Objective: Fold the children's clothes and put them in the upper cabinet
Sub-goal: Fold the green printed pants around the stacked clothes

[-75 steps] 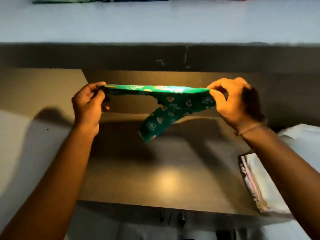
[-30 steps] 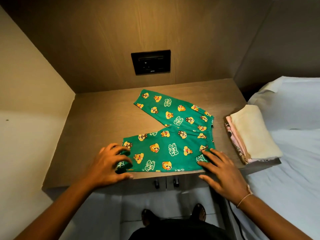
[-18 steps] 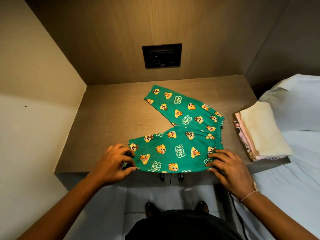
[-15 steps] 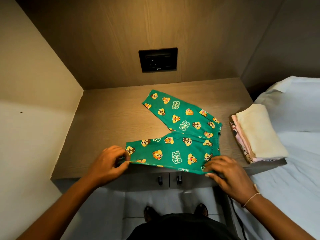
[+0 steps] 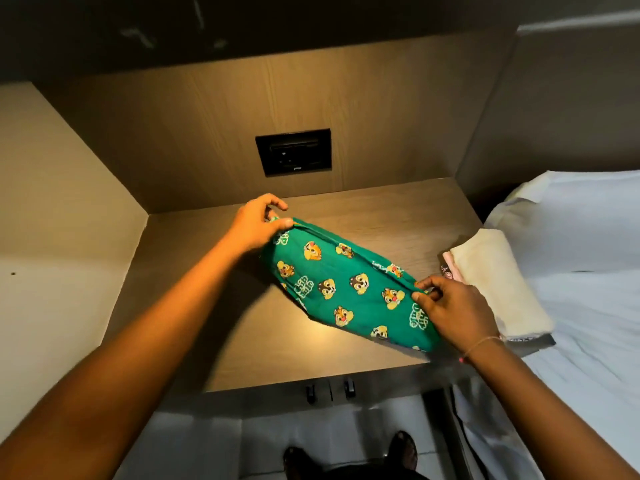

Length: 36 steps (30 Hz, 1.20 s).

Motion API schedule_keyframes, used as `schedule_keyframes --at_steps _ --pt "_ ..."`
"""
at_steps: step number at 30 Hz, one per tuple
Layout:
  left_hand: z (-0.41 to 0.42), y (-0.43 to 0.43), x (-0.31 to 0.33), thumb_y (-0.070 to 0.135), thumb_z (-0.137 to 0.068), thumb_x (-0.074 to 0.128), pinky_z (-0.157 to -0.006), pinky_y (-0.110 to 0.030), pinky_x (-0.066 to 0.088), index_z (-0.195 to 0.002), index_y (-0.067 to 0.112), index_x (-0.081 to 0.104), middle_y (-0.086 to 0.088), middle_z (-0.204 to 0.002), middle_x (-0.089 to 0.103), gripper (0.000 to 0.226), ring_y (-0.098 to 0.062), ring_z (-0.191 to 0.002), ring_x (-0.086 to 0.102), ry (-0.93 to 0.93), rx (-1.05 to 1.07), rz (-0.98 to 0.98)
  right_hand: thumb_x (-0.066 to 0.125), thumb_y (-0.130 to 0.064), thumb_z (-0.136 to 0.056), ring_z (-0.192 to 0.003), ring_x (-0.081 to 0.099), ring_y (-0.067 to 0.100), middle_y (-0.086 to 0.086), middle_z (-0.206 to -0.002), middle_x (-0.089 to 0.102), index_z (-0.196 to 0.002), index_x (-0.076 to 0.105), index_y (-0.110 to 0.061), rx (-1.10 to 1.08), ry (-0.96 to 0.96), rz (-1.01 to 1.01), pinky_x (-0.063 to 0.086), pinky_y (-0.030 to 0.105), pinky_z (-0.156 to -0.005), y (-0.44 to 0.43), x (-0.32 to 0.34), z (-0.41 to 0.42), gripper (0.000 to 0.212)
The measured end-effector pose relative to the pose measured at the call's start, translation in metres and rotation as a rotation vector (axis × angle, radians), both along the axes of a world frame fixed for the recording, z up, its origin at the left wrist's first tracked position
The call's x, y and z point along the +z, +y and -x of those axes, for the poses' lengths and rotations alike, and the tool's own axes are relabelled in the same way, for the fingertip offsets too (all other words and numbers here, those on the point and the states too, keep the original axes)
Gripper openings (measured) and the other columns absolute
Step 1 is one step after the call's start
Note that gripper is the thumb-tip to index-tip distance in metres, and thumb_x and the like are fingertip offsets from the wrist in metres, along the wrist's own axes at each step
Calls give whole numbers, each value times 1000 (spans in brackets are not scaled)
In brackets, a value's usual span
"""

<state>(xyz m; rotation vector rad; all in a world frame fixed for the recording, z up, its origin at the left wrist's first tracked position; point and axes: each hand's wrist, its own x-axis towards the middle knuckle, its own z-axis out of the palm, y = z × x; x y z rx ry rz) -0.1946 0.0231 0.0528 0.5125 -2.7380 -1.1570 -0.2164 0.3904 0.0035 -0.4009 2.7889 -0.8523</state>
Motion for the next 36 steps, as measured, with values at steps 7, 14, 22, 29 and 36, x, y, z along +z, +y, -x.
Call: schedule_keyframes --at_steps 7,14,22,29,36 --pt "54 16 -13 32 -88 68 -93 -42 47 -136 17 44 -12 -112 64 56 -33 -112 59 -107 59 71 66 -37 -88 -101 63 25 2 -111 70 -115 63 -25 -67 173 -219 52 34 -74 -24 -3 16 30" --pt "-40 114 -82 69 -92 23 -118 -59 8 -153 21 14 -10 -162 14 79 -33 -149 6 -348 -84 447 51 -46 -94 -123 46 16 -5 -140 50 -136 51 -31 300 127 -268 45 32 -99 -13 -17 3 45" --pt "-38 40 -94 79 -85 24 -112 -58 -20 -151 44 -2 -10 -159 -24 79 -32 -140 -33 -435 -297 607 42 -58 -90 -109 46 16 -6 -118 55 -126 60 -35 506 172 -260 38 35 -88 -33 -27 -40 47" --pt "-51 24 -75 74 -86 38 -117 -56 -10 -153 36 11 -9 -162 -11 82 -29 -147 -17 -289 -298 549 41 -61 -89 -108 43 14 -6 -113 52 -128 57 -34 538 200 -167 37 32 -88 -60 -30 -66 49" --pt "-156 64 -92 87 -73 43 -111 -45 6 -145 37 36 4 -160 22 89 -14 -147 -1 -146 -548 490 58 -66 -77 -137 32 24 -3 -148 42 -137 50 -30 808 237 -150 28 47 -111 -30 -40 -65 71"
